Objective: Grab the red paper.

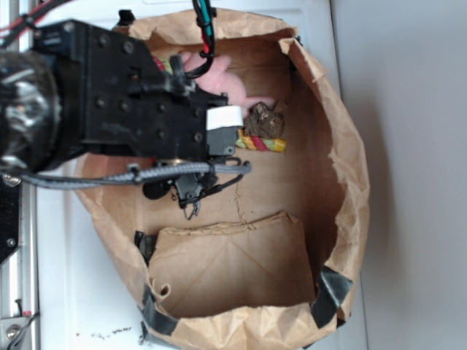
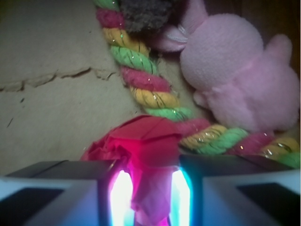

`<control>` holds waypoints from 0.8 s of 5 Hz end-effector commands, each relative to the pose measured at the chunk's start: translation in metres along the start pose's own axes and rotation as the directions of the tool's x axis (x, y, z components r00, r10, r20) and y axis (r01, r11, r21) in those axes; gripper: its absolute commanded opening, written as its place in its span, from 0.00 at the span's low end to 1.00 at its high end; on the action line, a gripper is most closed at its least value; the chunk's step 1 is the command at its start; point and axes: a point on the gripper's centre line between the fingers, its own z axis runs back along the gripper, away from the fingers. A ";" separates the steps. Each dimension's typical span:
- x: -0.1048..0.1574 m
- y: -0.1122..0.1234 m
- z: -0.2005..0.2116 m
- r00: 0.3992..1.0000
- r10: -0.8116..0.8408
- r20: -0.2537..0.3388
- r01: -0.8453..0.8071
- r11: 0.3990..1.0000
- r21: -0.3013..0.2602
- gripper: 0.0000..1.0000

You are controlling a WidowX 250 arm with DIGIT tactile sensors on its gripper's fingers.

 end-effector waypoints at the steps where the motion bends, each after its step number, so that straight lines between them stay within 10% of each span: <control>1: 0.012 0.014 0.067 0.997 0.012 0.079 -0.006 0.997 -0.074 0.00; 4: 0.030 0.007 0.125 0.993 0.006 0.119 0.009 0.992 -0.126 0.00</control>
